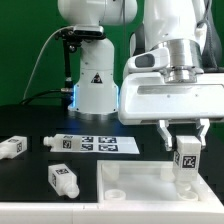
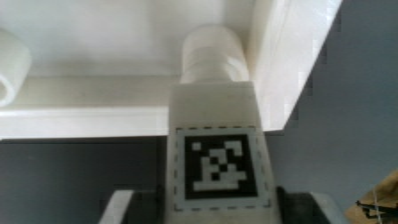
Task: Assemble one leg
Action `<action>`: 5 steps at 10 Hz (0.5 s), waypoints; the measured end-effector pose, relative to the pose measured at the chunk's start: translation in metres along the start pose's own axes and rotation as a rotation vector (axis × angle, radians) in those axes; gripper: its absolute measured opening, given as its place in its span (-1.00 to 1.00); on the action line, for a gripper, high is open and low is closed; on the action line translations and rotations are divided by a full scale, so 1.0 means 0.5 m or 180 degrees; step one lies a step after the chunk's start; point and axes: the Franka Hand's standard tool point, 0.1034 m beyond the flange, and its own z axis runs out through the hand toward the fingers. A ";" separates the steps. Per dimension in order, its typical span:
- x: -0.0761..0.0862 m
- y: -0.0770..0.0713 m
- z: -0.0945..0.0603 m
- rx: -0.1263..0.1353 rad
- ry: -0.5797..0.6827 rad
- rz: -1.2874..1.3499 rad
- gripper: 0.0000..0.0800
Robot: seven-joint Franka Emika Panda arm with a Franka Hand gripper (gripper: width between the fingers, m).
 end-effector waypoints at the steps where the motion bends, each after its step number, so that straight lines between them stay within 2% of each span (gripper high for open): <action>1: 0.002 -0.002 0.002 0.0004 0.0013 -0.0005 -0.28; 5: 0.003 -0.013 0.010 0.0014 0.0121 -0.0037 -0.28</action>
Offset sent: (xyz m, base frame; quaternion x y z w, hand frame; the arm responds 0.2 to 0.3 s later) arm 0.0011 0.0046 -0.0113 -0.0015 0.0179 0.0001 0.9998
